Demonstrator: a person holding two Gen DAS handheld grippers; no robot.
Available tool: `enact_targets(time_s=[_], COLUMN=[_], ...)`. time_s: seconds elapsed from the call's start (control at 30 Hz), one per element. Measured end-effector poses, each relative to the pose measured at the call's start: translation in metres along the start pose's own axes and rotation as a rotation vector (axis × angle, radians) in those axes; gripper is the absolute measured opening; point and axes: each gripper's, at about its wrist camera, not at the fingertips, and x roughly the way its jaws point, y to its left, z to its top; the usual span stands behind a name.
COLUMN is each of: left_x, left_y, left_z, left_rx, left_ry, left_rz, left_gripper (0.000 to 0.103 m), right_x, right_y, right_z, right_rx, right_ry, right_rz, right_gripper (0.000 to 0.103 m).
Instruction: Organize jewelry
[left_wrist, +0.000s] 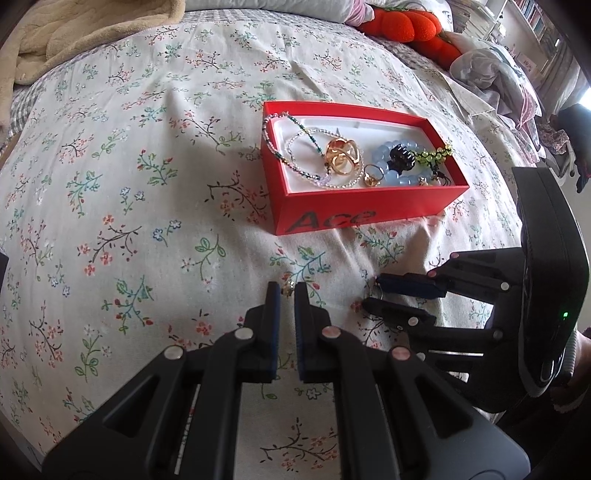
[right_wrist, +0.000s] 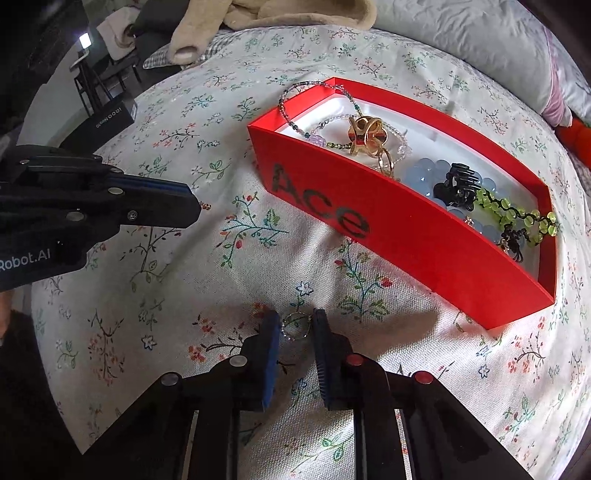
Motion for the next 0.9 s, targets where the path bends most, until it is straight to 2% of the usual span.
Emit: enact_targets(time_s=[0.47, 0.73, 0.9], left_x=[-0.007, -0.020, -0.019], left_y=[0.000, -0.005, -0.016], left_z=[0.006, 0.025, 0.040], left_rx=[-0.019, -0.054, -0.049], left_ry=[-0.036, -0.107, -0.160], left_rz=[0.007, -0.028, -0.028], left_gripper=[0.008, 0.008, 0.008], right_x=[-0.036, -0.075, -0.087], right_y=[-0.026, -0.051, -0.067], right_z=[-0.005, 0.008, 0.016], right_rx=[0.076, 0.168, 0.220], right_ry=[-0.079, -0.195, -0.238], right_rz=[0.046, 0.019, -0.022], right_gripper=[0.018, 0.018, 0.018])
